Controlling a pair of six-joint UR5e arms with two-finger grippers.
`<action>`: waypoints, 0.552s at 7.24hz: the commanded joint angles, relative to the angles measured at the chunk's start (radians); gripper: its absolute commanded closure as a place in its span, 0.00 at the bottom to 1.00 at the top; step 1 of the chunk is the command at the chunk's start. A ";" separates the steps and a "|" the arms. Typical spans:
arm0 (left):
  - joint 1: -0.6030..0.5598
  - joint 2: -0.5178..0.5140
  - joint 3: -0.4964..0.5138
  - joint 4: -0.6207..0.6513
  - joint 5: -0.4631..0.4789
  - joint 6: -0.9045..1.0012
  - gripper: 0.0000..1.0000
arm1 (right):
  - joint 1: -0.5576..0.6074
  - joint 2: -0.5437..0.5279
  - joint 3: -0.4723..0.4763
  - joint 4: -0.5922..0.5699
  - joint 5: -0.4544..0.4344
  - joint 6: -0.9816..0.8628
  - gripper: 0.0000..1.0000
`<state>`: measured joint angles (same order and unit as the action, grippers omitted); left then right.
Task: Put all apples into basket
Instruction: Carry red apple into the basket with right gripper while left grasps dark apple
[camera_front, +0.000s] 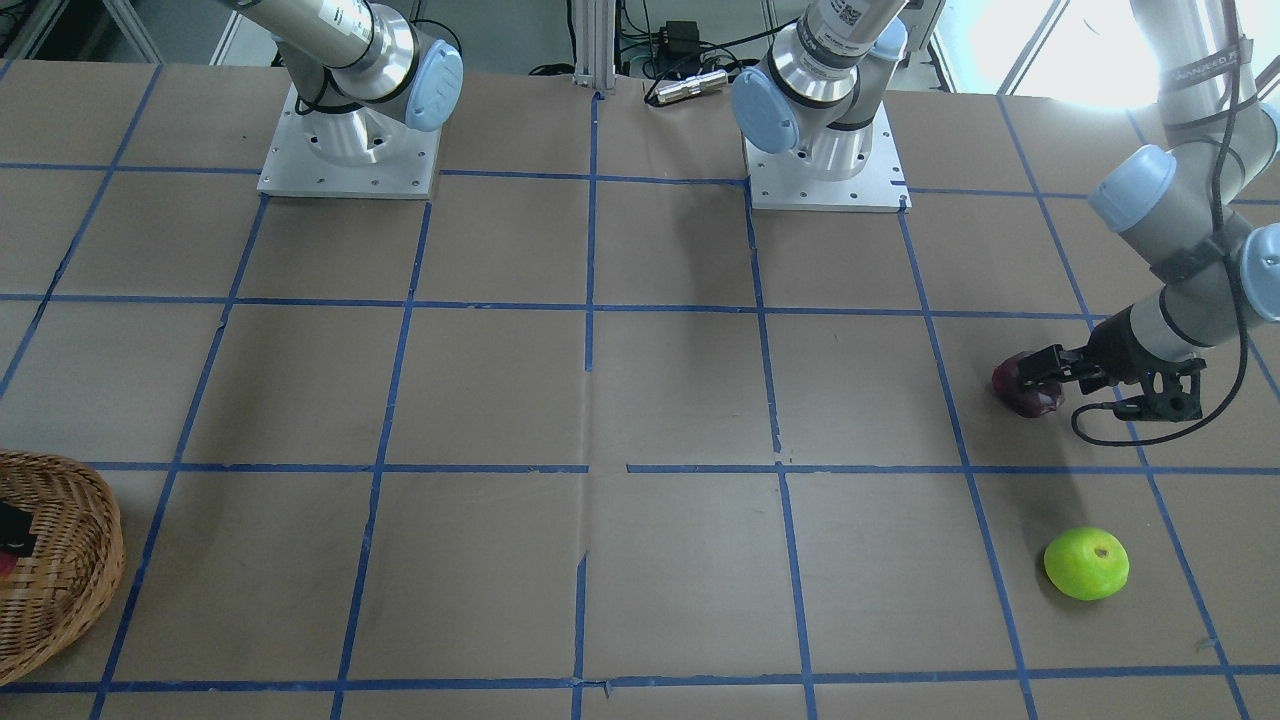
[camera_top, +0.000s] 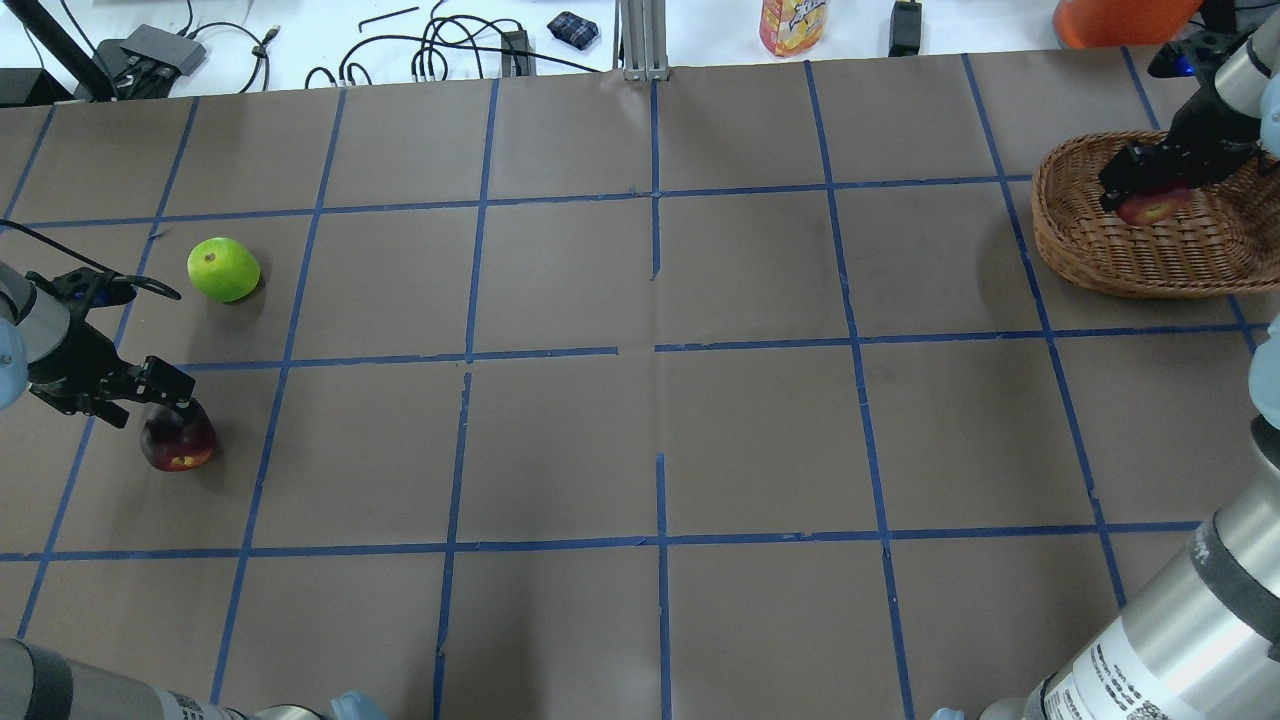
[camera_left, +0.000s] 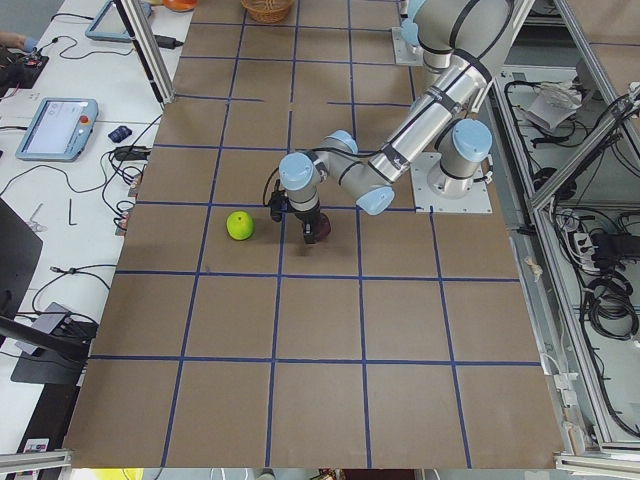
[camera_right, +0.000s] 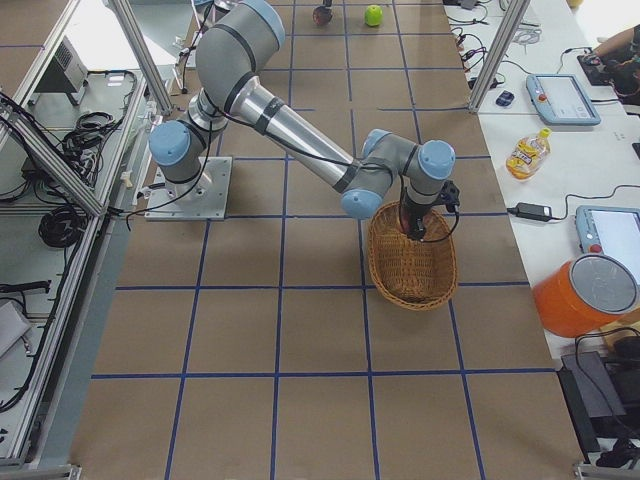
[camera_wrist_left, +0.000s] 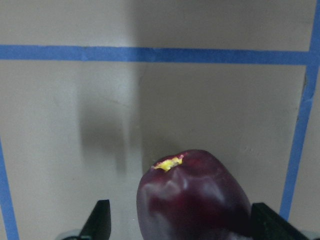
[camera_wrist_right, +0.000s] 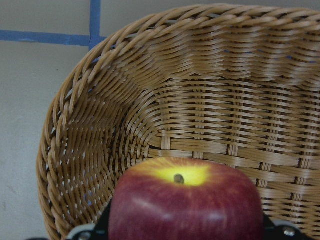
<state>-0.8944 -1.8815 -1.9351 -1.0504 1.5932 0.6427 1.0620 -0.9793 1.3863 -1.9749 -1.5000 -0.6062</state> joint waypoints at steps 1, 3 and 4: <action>-0.001 -0.008 -0.007 -0.003 -0.009 -0.012 0.00 | -0.008 -0.021 -0.015 0.095 -0.002 -0.006 0.00; -0.006 -0.013 -0.008 -0.007 -0.010 -0.055 0.00 | -0.025 -0.056 -0.033 0.197 0.001 -0.007 0.00; -0.023 -0.013 -0.015 -0.008 -0.024 -0.087 0.00 | -0.014 -0.076 -0.033 0.247 0.033 -0.106 0.00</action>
<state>-0.9037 -1.8915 -1.9443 -1.0568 1.5808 0.5869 1.0426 -1.0350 1.3585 -1.7912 -1.4918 -0.6391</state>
